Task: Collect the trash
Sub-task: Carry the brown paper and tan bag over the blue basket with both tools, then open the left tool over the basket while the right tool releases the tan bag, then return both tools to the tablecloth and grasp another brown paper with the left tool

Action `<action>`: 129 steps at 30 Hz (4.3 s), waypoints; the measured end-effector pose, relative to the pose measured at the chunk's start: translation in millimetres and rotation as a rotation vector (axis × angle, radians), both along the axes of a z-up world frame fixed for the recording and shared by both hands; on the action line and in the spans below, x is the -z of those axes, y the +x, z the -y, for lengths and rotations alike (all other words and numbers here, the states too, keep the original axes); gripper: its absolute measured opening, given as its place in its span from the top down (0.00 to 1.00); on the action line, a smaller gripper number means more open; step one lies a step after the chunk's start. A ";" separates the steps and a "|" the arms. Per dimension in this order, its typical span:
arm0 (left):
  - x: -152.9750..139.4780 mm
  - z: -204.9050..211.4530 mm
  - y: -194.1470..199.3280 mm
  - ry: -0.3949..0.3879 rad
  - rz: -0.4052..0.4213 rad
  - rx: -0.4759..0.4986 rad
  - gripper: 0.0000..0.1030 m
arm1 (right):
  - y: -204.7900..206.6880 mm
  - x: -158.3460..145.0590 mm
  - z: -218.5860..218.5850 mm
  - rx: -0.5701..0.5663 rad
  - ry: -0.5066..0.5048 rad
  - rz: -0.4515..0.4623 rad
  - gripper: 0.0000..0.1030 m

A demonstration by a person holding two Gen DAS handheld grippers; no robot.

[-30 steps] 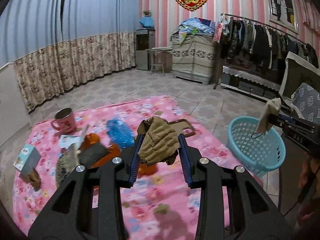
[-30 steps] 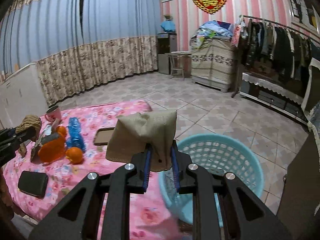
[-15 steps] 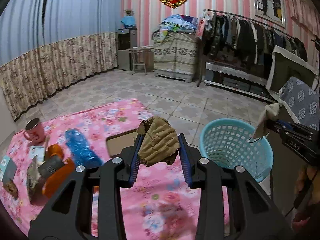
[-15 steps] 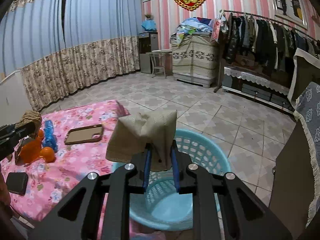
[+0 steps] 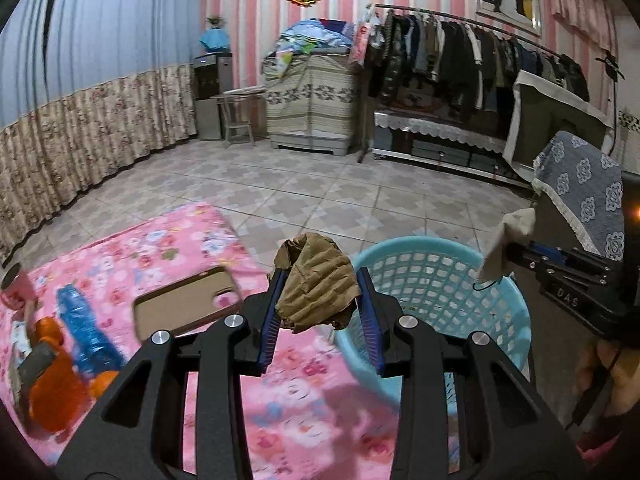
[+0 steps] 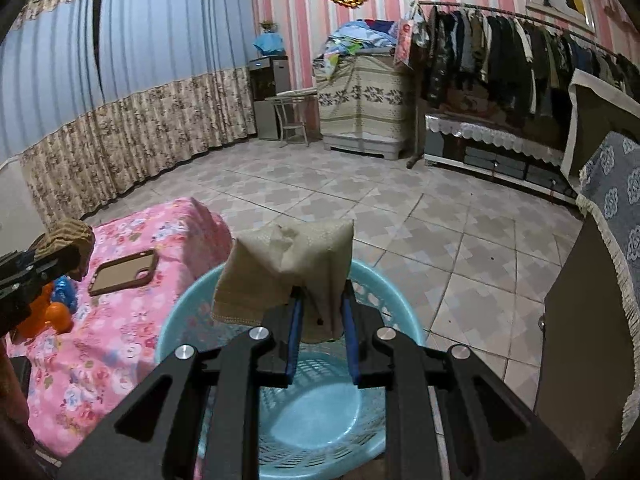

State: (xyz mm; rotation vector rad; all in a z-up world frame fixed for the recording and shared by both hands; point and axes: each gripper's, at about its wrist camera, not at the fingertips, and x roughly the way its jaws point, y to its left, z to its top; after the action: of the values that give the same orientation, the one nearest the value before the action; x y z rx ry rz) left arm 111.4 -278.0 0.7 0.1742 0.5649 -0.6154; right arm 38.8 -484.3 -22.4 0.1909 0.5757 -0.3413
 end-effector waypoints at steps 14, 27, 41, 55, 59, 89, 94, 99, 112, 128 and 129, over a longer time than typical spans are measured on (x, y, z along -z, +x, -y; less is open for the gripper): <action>35.2 69.1 17.5 0.028 -0.054 0.076 0.65 | 7.5 13.7 14.2 0.052 0.028 -0.025 0.81; 21.2 55.9 14.6 0.050 0.010 0.022 0.20 | 9.9 20.4 16.9 0.058 0.039 -0.043 0.81; -0.6 -24.3 13.5 0.033 0.054 -0.131 0.05 | 16.5 30.5 -1.6 0.055 0.043 -0.047 0.78; -15.2 -133.2 4.6 -0.026 0.023 -0.278 0.05 | 7.8 3.2 -62.8 0.048 -0.057 0.008 0.08; -18.9 -165.6 -1.6 -0.021 0.025 -0.323 0.05 | 3.0 -5.6 -103.7 -0.016 -0.071 0.048 0.07; 40.9 -453.6 17.5 0.056 -0.048 -0.772 0.05 | 59.3 -2.8 -279.7 -0.235 -0.129 0.024 0.05; 61.9 -472.2 36.8 0.041 -0.110 -0.763 0.12 | 69.6 5.7 -291.3 -0.243 -0.175 -0.004 0.05; 76.3 -480.5 61.7 0.057 -0.153 -0.770 0.19 | 82.7 13.7 -293.8 -0.258 -0.137 -0.039 0.05; 98.4 -486.2 87.4 0.061 -0.258 -0.731 0.63 | 93.4 25.3 -308.4 -0.350 -0.114 -0.079 0.05; 37.4 -449.2 24.5 0.012 -0.027 -0.693 0.64 | 130.9 57.9 -344.7 -0.457 -0.114 -0.221 0.06; 36.3 -449.1 24.0 0.008 -0.026 -0.691 0.64 | 135.1 60.5 -347.7 -0.459 -0.118 -0.240 0.06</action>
State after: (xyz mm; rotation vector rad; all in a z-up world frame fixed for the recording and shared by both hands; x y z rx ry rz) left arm 135.4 171.1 -35.6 -0.0274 0.6081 0.0562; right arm 173.9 -136.6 -82.9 -0.0995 0.8129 0.0499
